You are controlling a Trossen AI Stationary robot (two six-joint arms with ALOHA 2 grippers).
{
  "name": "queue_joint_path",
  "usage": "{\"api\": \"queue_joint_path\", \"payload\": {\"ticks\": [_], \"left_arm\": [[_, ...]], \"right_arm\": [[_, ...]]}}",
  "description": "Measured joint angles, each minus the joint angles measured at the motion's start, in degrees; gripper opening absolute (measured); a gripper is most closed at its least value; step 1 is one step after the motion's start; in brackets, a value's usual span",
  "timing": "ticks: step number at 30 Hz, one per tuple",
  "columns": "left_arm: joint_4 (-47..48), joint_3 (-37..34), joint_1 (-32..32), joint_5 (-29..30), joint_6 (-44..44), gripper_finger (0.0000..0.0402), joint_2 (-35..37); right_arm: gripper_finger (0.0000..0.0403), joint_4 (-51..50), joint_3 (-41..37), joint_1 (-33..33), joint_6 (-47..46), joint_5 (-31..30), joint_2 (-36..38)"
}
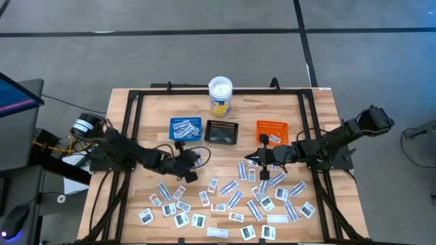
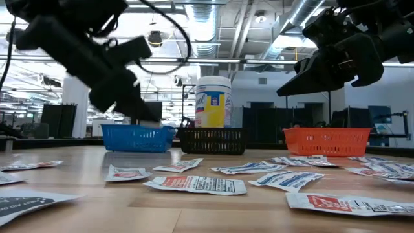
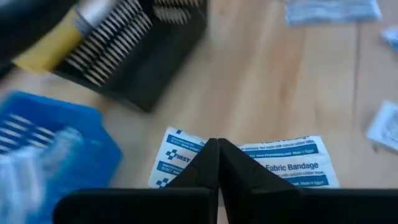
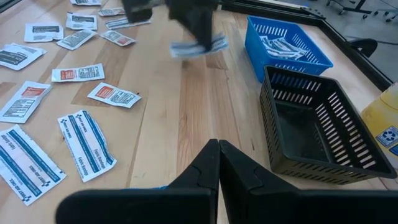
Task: Pick & Place First Aid Supplies
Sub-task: Put the blue bandage into the blue bin
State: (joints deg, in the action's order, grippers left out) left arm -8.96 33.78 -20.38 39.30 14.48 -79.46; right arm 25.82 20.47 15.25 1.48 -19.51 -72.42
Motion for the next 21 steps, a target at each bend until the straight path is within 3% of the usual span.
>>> {"api": "queue_joint_path", "payload": {"ticks": [9, 16, 21], "left_arm": [[-0.55, 0.11, 6.03, 21.17, -5.02, 0.0006, 10.09], [1.02, 0.11, 14.10, 18.64, 4.97, 0.0007, 10.40], [5.35, 0.11, 17.02, 17.66, 5.50, 0.0007, 10.34]], "right_arm": [[0.0000, -0.04, 0.00, 0.00, 0.00, 0.01, 0.00], [0.0000, -0.04, 0.00, 0.00, 0.00, 0.00, 0.00], [0.0000, -0.12, 0.00, 0.00, 0.00, 0.00, 0.00]]}}
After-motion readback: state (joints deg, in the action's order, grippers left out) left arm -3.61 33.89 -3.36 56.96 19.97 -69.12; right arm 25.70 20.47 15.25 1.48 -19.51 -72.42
